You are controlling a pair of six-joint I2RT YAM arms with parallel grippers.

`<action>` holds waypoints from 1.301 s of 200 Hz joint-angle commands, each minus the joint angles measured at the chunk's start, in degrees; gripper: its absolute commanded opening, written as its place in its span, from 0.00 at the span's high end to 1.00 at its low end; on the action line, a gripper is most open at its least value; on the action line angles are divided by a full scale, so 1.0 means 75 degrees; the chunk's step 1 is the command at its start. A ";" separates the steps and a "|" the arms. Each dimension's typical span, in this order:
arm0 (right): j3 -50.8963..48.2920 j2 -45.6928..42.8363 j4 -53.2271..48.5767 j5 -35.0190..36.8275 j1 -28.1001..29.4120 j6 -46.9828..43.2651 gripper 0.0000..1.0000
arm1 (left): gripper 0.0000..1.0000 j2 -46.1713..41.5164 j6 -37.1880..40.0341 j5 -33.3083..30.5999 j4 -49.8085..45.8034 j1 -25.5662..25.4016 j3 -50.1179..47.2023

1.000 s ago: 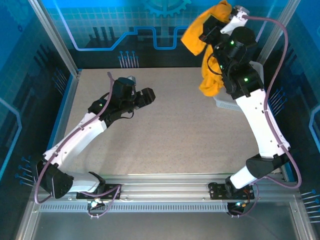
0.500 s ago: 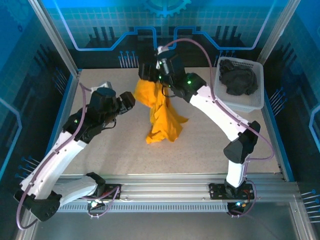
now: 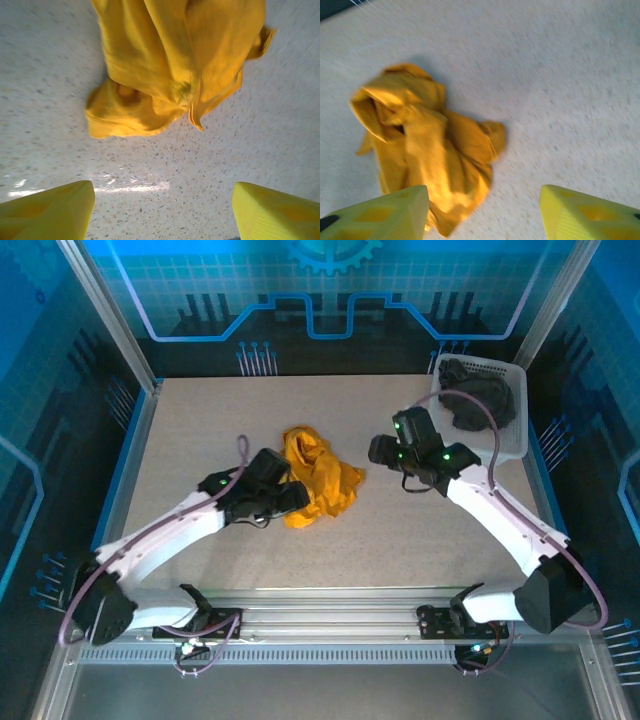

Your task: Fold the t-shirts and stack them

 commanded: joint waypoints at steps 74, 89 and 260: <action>-0.1317 -0.0506 -0.0349 -0.0194 -0.0260 0.0328 0.39 | 0.46 0.4815 -0.0161 -0.0050 -0.0984 -0.1245 0.3518; -0.1413 -0.0676 -0.0382 -0.0238 -0.0390 0.0331 0.39 | 0.47 0.5074 -0.0478 -0.0130 -0.1189 -0.1257 0.3576; -0.1566 -0.1410 -0.0466 -0.0528 -0.0866 0.0122 0.39 | 1.00 0.3357 -0.1646 -0.1501 -0.0516 -0.0659 0.4105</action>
